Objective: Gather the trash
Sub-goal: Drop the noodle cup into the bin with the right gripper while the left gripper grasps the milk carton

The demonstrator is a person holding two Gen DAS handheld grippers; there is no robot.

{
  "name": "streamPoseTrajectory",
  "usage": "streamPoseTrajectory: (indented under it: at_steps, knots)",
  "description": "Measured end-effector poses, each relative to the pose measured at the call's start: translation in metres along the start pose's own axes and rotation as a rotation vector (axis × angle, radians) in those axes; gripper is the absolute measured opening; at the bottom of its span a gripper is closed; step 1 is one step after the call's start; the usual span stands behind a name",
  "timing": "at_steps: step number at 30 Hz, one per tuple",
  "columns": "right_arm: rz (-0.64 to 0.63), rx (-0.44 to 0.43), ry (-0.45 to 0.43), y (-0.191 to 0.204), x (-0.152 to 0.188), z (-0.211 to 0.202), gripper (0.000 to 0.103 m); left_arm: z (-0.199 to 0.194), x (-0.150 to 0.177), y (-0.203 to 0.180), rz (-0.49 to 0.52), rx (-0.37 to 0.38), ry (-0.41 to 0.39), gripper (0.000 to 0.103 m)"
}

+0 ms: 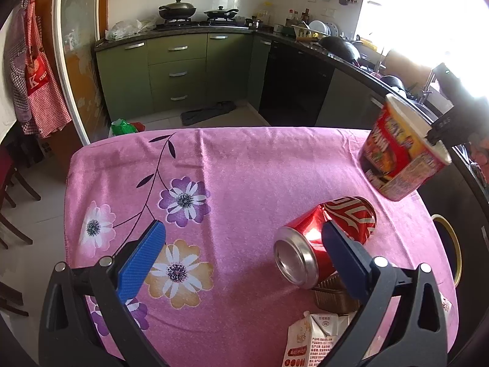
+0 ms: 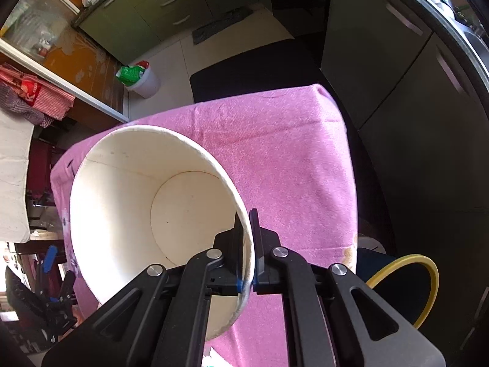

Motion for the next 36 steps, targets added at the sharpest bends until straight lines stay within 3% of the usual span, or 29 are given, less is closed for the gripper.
streamPoseTrajectory:
  at_steps: [5, 8, 11, 16, 21, 26, 30, 36]
  knots:
    - [0.122, -0.001, -0.139, -0.084, 0.038, -0.087, 0.005, -0.005, 0.002, -0.012, 0.032, 0.02, -0.003, 0.097]
    - [0.243, 0.033, -0.171, -0.155, 0.079, -0.106, 0.005, -0.01, 0.002, -0.02, 0.054, 0.03, -0.012, 0.097]
    - [0.369, 0.049, -0.156, -0.223, 0.126, -0.091, 0.005, -0.015, 0.002, -0.028, 0.071, 0.04, -0.02, 0.097]
    - [0.532, 0.035, -0.076, -0.3, 0.175, -0.017, 0.005, -0.021, 0.003, -0.038, 0.089, 0.049, -0.026, 0.097]
    - [0.589, 0.04, -0.012, -0.335, 0.199, 0.05, 0.005, -0.027, 0.003, -0.048, 0.109, 0.045, -0.028, 0.097]
    - [0.596, 0.055, 0.029, -0.353, 0.201, 0.09, 0.008, -0.034, 0.003, -0.054, 0.13, 0.041, -0.018, 0.097]
    - [0.566, 0.083, 0.058, -0.353, 0.203, 0.102, 0.026, -0.034, 0.004, -0.058, 0.154, 0.034, -0.007, 0.097]
    - [0.504, 0.086, 0.005, -0.343, 0.213, 0.082, 0.033, -0.025, 0.007, -0.065, 0.146, 0.063, 0.059, 0.097]
Point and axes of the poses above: each gripper's, at about its wrist camera, not at the fingertips, and z roughly the way its jaws point, y to its left, x to its underside, the point moved 8 cm from there along z, roughly the way its jaws point, and after that the axes turned 3 degrees about y, right-handed, at the moved point
